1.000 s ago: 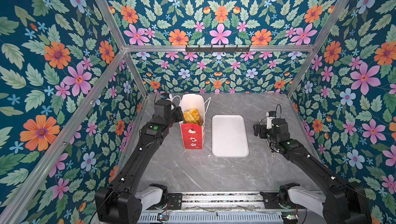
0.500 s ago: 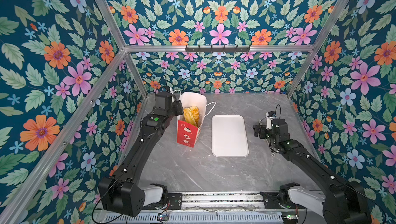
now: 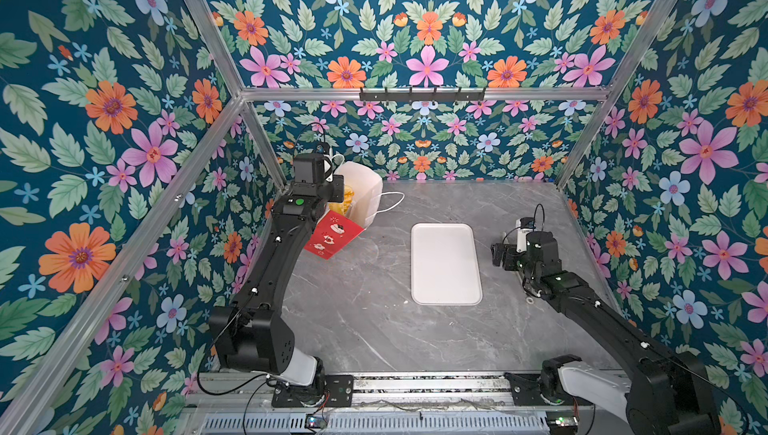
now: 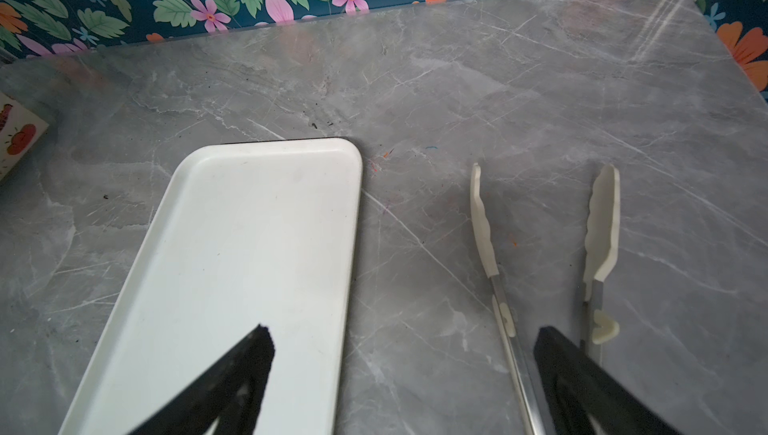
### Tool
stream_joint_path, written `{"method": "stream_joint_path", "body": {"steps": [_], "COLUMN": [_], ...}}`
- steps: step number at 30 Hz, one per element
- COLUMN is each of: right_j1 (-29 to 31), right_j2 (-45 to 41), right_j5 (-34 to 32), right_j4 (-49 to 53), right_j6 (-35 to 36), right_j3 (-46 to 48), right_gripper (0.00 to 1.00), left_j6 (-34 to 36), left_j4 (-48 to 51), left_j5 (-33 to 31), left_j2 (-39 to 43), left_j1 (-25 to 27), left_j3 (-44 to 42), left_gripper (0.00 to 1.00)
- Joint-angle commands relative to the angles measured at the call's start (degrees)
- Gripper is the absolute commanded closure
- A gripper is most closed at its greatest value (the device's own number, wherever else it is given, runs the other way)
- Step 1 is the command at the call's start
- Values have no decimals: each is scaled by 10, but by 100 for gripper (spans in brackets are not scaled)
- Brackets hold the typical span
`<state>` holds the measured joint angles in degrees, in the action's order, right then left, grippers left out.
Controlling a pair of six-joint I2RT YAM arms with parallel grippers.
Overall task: Take the fake bread out of the paper bag
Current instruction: 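Tilt the bag toward the tray with left gripper while right gripper nears tongs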
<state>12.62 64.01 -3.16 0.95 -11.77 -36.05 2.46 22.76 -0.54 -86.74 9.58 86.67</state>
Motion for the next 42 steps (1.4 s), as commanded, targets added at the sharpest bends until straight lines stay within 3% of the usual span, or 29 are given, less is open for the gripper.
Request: {"method": "stream_joint_path", "body": {"steps": [1,9,13,26,32,42], "right_j1": [0,1,0,1,0,0], "right_j2": [-3,6,8,9,13,29], "right_j5": [3,10,16,17,24,41], "right_j4": [-11,-12,-10,-10,-16,-23], "right_j6": [-4,-5,-6,-8,-15,-24], "right_j3": [2,-1,-4,1,8,6], "right_gripper": [1,1,1,1,1,1], "left_j6": [69,57,65,154,163,80], "left_j4": [-26,-57,-68,-69,-175,-248], "left_j5": [-13,23,11,32,39,94], "left_j2": [-10,-15,-16,-88,-69,5], "left_j1": [-2,2,0,-24,-22,-8], "left_j3": [17,-15,-24,105,-15,-137], "left_gripper": [100,100,100,100,100,100]}}
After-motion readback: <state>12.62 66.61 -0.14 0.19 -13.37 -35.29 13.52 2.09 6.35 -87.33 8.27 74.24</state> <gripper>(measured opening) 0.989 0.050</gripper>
